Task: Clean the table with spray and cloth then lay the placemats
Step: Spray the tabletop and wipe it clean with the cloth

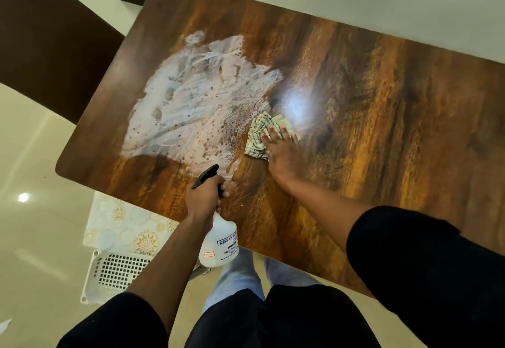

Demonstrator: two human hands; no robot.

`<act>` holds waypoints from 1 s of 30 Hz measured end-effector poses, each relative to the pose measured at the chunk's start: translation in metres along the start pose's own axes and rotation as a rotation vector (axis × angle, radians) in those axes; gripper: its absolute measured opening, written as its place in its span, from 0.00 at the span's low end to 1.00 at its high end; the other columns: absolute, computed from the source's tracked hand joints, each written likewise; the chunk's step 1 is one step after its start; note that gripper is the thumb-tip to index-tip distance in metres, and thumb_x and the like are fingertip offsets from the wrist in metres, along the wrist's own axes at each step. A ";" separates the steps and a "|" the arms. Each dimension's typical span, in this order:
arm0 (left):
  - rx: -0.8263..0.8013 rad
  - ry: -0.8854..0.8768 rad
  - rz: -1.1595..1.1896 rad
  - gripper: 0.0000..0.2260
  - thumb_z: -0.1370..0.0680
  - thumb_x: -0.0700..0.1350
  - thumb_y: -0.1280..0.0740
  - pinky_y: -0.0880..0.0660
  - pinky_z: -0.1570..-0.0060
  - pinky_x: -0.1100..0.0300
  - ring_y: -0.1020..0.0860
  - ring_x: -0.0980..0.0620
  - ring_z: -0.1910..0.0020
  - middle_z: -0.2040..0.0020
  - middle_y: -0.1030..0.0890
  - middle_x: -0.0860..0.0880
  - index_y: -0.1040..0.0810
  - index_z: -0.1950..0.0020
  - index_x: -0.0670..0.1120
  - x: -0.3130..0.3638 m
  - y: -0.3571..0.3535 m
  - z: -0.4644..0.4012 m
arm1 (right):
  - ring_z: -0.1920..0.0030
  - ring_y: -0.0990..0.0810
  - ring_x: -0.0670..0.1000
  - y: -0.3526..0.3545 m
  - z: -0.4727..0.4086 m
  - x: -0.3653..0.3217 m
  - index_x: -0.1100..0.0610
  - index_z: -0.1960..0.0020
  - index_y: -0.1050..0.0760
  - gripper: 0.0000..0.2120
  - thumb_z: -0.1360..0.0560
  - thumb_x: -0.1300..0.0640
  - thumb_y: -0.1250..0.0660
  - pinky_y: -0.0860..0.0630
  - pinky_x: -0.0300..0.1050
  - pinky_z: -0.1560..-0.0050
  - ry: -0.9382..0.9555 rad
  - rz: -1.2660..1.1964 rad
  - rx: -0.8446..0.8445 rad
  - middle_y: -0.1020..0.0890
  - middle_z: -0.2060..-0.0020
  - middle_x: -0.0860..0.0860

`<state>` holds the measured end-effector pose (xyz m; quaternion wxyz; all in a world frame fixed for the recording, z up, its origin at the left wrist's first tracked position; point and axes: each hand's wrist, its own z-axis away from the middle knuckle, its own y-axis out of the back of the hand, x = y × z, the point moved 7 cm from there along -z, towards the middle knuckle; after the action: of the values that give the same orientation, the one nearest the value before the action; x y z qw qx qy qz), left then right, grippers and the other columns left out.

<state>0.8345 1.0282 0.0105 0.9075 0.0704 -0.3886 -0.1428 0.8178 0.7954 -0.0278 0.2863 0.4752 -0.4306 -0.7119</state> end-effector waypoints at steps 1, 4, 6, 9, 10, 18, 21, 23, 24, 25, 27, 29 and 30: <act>0.006 0.003 0.004 0.13 0.19 0.41 0.31 0.34 0.73 0.58 0.30 0.54 0.75 0.67 0.20 0.48 0.18 0.49 0.62 0.002 0.003 -0.002 | 0.17 0.49 0.58 -0.009 0.005 -0.009 0.45 0.21 0.37 0.24 0.15 0.58 0.41 0.50 0.60 0.18 -0.002 0.010 0.029 0.42 0.18 0.47; 0.015 0.043 0.002 0.08 0.20 0.42 0.30 0.35 0.72 0.58 0.31 0.53 0.75 0.68 0.20 0.47 0.17 0.56 0.54 0.007 0.009 -0.013 | 0.18 0.48 0.58 -0.037 0.025 -0.051 0.42 0.23 0.36 0.27 0.18 0.59 0.35 0.46 0.64 0.19 0.184 -0.015 0.038 0.40 0.20 0.47; 0.024 0.062 -0.017 0.09 0.21 0.43 0.30 0.35 0.73 0.58 0.31 0.54 0.76 0.69 0.20 0.47 0.19 0.62 0.48 0.010 0.014 -0.022 | 0.18 0.44 0.59 -0.056 0.035 -0.078 0.44 0.24 0.31 0.27 0.20 0.58 0.30 0.45 0.64 0.20 0.419 -0.051 -0.051 0.36 0.21 0.47; 0.032 0.061 -0.040 0.10 0.22 0.43 0.30 0.35 0.74 0.59 0.32 0.54 0.77 0.70 0.20 0.47 0.19 0.62 0.43 0.017 0.022 -0.033 | 0.18 0.44 0.57 -0.062 0.036 -0.084 0.45 0.23 0.31 0.28 0.20 0.59 0.31 0.49 0.61 0.20 0.618 -0.031 -0.162 0.36 0.20 0.47; 0.034 0.054 -0.039 0.10 0.21 0.43 0.30 0.35 0.74 0.59 0.32 0.54 0.77 0.70 0.20 0.46 0.19 0.63 0.43 0.020 0.026 -0.036 | 0.18 0.45 0.56 -0.060 0.029 -0.081 0.44 0.22 0.33 0.27 0.19 0.58 0.33 0.50 0.60 0.20 0.625 -0.020 -0.177 0.37 0.20 0.45; 0.063 0.082 -0.045 0.09 0.21 0.44 0.29 0.33 0.77 0.62 0.31 0.55 0.77 0.71 0.23 0.47 0.19 0.60 0.42 0.027 0.057 -0.058 | 0.17 0.47 0.55 -0.033 -0.028 -0.068 0.48 0.21 0.34 0.26 0.17 0.60 0.36 0.50 0.58 0.18 0.015 -0.064 0.092 0.38 0.19 0.46; 0.094 0.075 -0.027 0.07 0.21 0.44 0.29 0.34 0.77 0.62 0.31 0.56 0.78 0.70 0.23 0.47 0.19 0.57 0.41 0.030 0.073 -0.069 | 0.18 0.46 0.58 -0.047 -0.018 -0.089 0.49 0.22 0.33 0.28 0.19 0.65 0.35 0.50 0.59 0.18 0.031 -0.011 0.153 0.37 0.20 0.49; 0.076 0.067 -0.015 0.06 0.21 0.43 0.29 0.36 0.77 0.61 0.32 0.56 0.79 0.69 0.21 0.46 0.18 0.57 0.42 0.035 0.082 -0.076 | 0.18 0.43 0.60 -0.056 -0.008 -0.110 0.49 0.23 0.31 0.29 0.21 0.67 0.33 0.48 0.61 0.19 0.181 -0.052 0.127 0.35 0.21 0.49; 0.066 0.062 -0.018 0.07 0.21 0.42 0.29 0.36 0.77 0.61 0.32 0.55 0.79 0.69 0.21 0.46 0.18 0.58 0.42 0.038 0.085 -0.079 | 0.19 0.43 0.60 -0.061 -0.002 -0.119 0.49 0.23 0.30 0.29 0.21 0.66 0.32 0.47 0.62 0.20 0.272 -0.071 0.101 0.35 0.21 0.49; 0.064 0.058 -0.027 0.08 0.21 0.42 0.29 0.36 0.77 0.61 0.32 0.55 0.79 0.69 0.21 0.46 0.18 0.59 0.42 0.040 0.090 -0.083 | 0.19 0.42 0.59 -0.066 0.003 -0.128 0.48 0.24 0.30 0.29 0.22 0.66 0.32 0.46 0.62 0.20 0.369 -0.074 0.069 0.34 0.21 0.50; 0.074 0.059 -0.043 0.10 0.22 0.42 0.29 0.35 0.77 0.60 0.33 0.54 0.78 0.69 0.21 0.46 0.19 0.62 0.41 0.043 0.099 -0.090 | 0.18 0.43 0.59 -0.077 0.011 -0.142 0.49 0.23 0.30 0.31 0.23 0.65 0.31 0.45 0.63 0.20 0.540 -0.053 -0.014 0.34 0.21 0.50; 0.087 0.071 -0.047 0.11 0.23 0.43 0.29 0.36 0.76 0.60 0.33 0.53 0.77 0.71 0.23 0.47 0.21 0.64 0.43 0.043 0.106 -0.096 | 0.18 0.45 0.58 -0.081 0.008 -0.144 0.48 0.22 0.32 0.34 0.25 0.65 0.30 0.44 0.63 0.20 0.632 -0.044 -0.080 0.36 0.20 0.49; 0.092 0.076 -0.042 0.11 0.23 0.43 0.29 0.36 0.75 0.59 0.34 0.53 0.77 0.72 0.24 0.47 0.22 0.65 0.43 0.043 0.109 -0.097 | 0.18 0.45 0.57 -0.080 0.002 -0.143 0.48 0.22 0.32 0.34 0.25 0.65 0.30 0.44 0.63 0.20 0.644 -0.052 -0.101 0.36 0.20 0.48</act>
<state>0.9557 1.1198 -0.0012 0.9143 0.1256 -0.3584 -0.1411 0.8709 0.9499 -0.0364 0.4126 0.6719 -0.2697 -0.5528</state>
